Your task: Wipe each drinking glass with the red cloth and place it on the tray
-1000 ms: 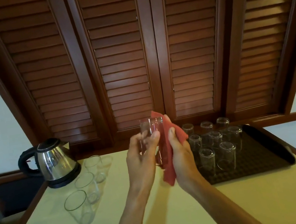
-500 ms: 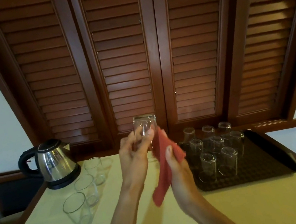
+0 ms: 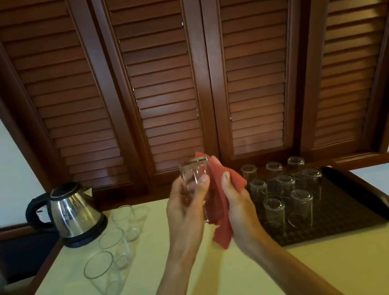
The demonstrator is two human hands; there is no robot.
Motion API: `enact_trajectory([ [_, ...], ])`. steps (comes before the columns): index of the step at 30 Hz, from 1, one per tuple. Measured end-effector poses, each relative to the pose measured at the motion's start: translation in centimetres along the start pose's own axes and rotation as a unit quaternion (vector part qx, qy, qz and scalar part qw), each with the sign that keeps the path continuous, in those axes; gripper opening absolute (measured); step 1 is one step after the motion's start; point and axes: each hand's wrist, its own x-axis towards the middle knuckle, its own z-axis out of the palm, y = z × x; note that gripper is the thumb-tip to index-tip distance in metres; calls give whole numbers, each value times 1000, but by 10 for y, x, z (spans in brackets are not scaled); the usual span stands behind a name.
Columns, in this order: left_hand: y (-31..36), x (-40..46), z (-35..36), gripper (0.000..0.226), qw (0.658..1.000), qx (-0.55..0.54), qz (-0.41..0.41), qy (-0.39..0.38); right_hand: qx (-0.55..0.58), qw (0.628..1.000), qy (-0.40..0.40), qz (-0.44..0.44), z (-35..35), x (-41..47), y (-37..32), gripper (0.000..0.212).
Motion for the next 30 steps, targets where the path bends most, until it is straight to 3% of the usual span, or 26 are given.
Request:
enact_trajectory([
  [4,4,10,1,24,1000,28,-6,0,-21,1000,-6,-19,0,-8,10,32],
  [7,10,17,0,41,1000,9,3,-1,-39,999,6,-4,2,-17,12,50],
  [9,4,11,4,52,1000,12,-4,21,-27,1000,-5,-9,-1,-4,3,50],
  [15,7,18,-1,35,998,-21,31,54,-49,998,-27,-29,0,-13,13,47],
  [17,12,19,-5,38,998,-35,27,36,-61,998,-29,-17,2,-24,19,48],
  [24,9,-9,-4,58,989,80,-77,-97,-30,999,-28,-5,-10,4,3,48],
  [28,8,8,-26,59,976,71,-119,-165,25,998,-27,60,-18,-10,6,55],
  [30,6,11,-34,62,964,138,-138,-179,27,997,-31,68,-23,-4,-4,56],
])
